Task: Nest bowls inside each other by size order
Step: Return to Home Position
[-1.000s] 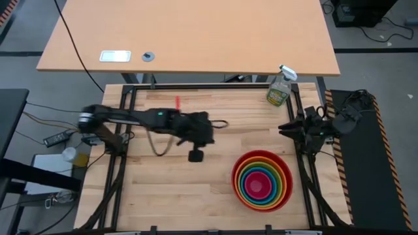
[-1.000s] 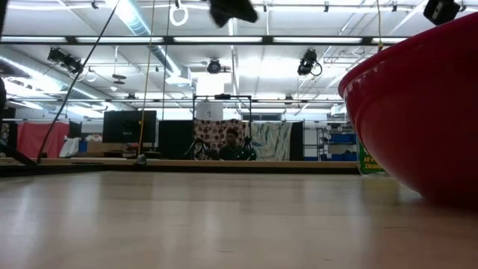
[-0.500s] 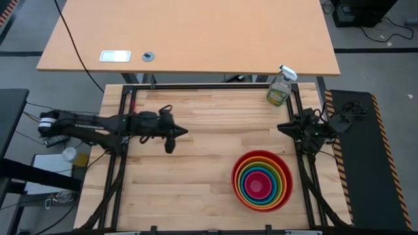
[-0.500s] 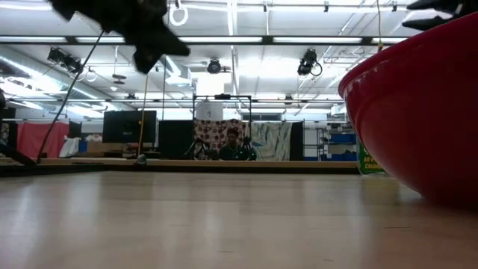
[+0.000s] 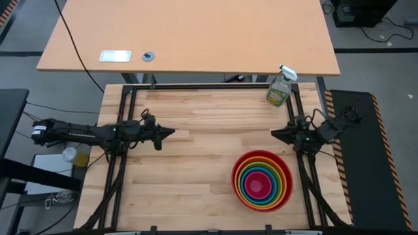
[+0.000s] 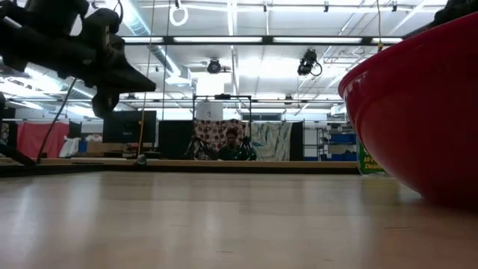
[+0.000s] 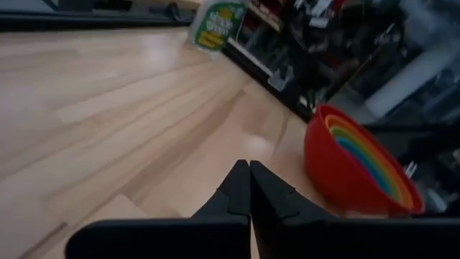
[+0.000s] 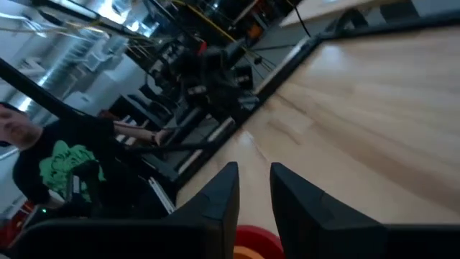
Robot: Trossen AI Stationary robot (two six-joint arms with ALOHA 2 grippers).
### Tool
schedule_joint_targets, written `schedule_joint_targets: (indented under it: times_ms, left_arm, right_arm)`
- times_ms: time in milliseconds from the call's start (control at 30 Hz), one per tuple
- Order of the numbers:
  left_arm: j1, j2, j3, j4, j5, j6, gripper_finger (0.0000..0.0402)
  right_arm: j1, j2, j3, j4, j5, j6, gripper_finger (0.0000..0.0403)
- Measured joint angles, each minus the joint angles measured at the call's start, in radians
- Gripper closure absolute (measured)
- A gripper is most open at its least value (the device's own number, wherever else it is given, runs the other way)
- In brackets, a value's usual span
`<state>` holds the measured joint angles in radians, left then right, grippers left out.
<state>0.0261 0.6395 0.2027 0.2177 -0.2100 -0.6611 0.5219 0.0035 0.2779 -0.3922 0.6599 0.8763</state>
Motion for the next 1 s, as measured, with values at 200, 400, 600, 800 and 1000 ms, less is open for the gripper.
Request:
schedule_joint_targets:
  times_ms: [200,400,600,800,1000]
  left_arm:
    - [0.0,-0.095,-0.067,0.026,-0.034,-0.046,0.04]
    - [0.0,-0.184,-0.096,0.027,-0.061,-0.045,0.04]
    - [0.0,-0.258,-0.125,0.019,-0.085,-0.045,0.04]
    - [0.0,-0.311,-0.161,0.019,-0.085,-0.035,0.04]
    - [0.0,-0.342,-0.194,0.009,-0.086,-0.061,0.04]
  right_arm:
    - [-0.029,0.0,-0.128,0.22,-0.025,0.012,0.032]
    - [-0.103,0.002,-0.272,0.515,-0.042,-0.008,0.0324]
    - [-0.229,0.032,-0.272,0.626,-0.124,-0.071,0.0326]
    - [-0.383,0.051,-0.272,0.652,-0.235,-0.091,0.0326]
    - [-0.548,0.05,-0.272,0.735,-0.333,-0.093,0.0326]
